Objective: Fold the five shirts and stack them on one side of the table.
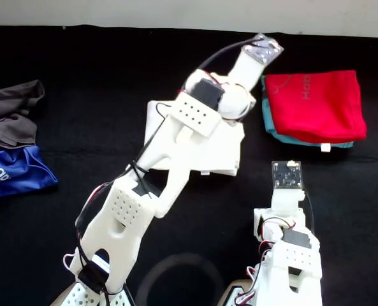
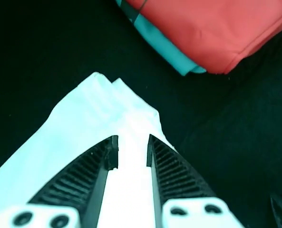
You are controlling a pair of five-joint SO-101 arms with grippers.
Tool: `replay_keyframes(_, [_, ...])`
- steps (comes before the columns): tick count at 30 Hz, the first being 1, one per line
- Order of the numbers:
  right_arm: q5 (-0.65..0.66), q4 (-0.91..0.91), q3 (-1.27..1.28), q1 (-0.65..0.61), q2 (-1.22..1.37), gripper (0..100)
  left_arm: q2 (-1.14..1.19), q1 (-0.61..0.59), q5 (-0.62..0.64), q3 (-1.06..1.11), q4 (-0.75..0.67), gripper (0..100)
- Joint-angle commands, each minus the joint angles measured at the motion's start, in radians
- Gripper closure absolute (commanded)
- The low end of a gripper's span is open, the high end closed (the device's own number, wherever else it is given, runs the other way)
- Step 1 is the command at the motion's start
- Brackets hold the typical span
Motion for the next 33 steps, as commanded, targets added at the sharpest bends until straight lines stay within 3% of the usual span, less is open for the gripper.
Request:
replay_keyframes(1, [0.005,-0.024,0.004,0.001,-0.005,99.2,-0.010,-0.035,0.006,-0.050,0.126,91])
replay_keyframes(4, [0.005,-0.024,0.004,0.001,-0.005,99.2,-0.010,-0.105,0.005,-0.002,0.166,100])
replay_keyframes(11, [0.005,-0.024,0.004,0.001,-0.005,99.2,-0.010,-0.311,0.006,0.096,0.193,99])
replay_keyframes(22, [0.005,-0.024,0.004,-0.001,-0.005,99.2,-0.010,-0.255,0.005,0.437,0.192,99])
replay_keyframes(26, [0.005,-0.024,0.008,-0.001,-0.007,99.2,-0.025,-0.255,0.005,0.427,0.192,99])
replay_keyframes(33, [0.005,-0.024,0.013,-0.001,-0.013,99.2,-0.097,-0.271,0.005,0.217,0.229,99])
